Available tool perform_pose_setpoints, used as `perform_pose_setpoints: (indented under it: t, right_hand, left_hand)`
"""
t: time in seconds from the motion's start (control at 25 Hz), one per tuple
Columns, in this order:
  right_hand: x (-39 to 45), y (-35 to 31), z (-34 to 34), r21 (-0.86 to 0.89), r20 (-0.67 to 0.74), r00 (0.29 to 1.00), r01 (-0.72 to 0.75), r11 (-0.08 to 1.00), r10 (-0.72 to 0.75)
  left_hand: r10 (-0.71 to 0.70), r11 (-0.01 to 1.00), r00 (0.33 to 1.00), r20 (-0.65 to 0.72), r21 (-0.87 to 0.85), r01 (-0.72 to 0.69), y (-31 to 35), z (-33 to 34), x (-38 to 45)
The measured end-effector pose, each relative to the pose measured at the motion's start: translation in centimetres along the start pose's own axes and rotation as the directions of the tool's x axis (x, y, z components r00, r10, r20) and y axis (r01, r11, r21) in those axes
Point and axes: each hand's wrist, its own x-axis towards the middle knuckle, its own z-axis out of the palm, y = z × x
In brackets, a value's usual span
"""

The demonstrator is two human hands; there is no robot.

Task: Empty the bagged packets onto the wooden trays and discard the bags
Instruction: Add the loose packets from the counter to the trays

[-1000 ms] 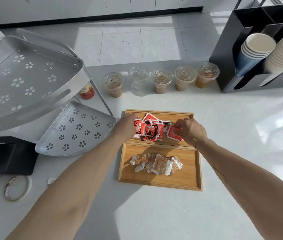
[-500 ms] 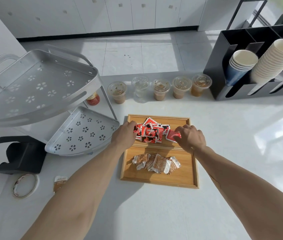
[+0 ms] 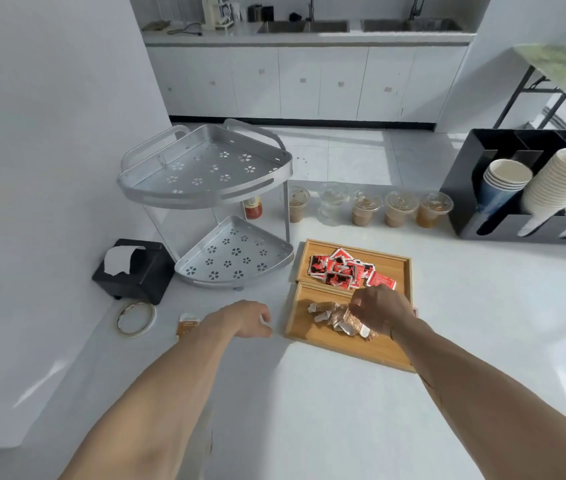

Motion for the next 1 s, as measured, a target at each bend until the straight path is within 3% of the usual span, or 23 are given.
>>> perform_pose_setpoints:
  t: [0.2, 0.36, 0.56, 0.8, 1.0]
  right_hand:
    - [-1.1, -5.3, 1.4, -0.064, 0.101, 0.990, 0.106, 0.992, -0.099]
    - [-1.0, -9.3, 2.9, -0.111, 0.195, 0.965, 0.200, 0.974, -0.176]
    - [0.0, -13.9, 3.6, -0.144, 0.281, 0.935, 0.266, 0.953, -0.218]
    - [2.2, -17.7, 4.9, -0.151, 0.284, 0.929, 0.287, 0.946, -0.237]
    - [4.5, -20.4, 6.0, -0.149, 0.240, 0.944, 0.269, 0.952, -0.229]
  left_hand:
    - [-0.093, 0.993, 0.996, -0.010, 0.066, 0.094, -5.2, 2.1, -4.6]
    - [-0.164, 0.982, 0.987, -0.002, -0.091, 0.163, -9.4, 3.2, -7.3]
    - [-0.212, 0.968, 0.977, -0.034, -0.145, 0.205, -13.4, 3.5, -8.5]
    - [-0.211, 0.959, 0.975, -0.076, -0.207, 0.191, -16.0, 2.4, -7.4]
    - [-0.183, 0.978, 0.975, -0.128, -0.127, 0.167, -17.0, 0.8, -4.8]
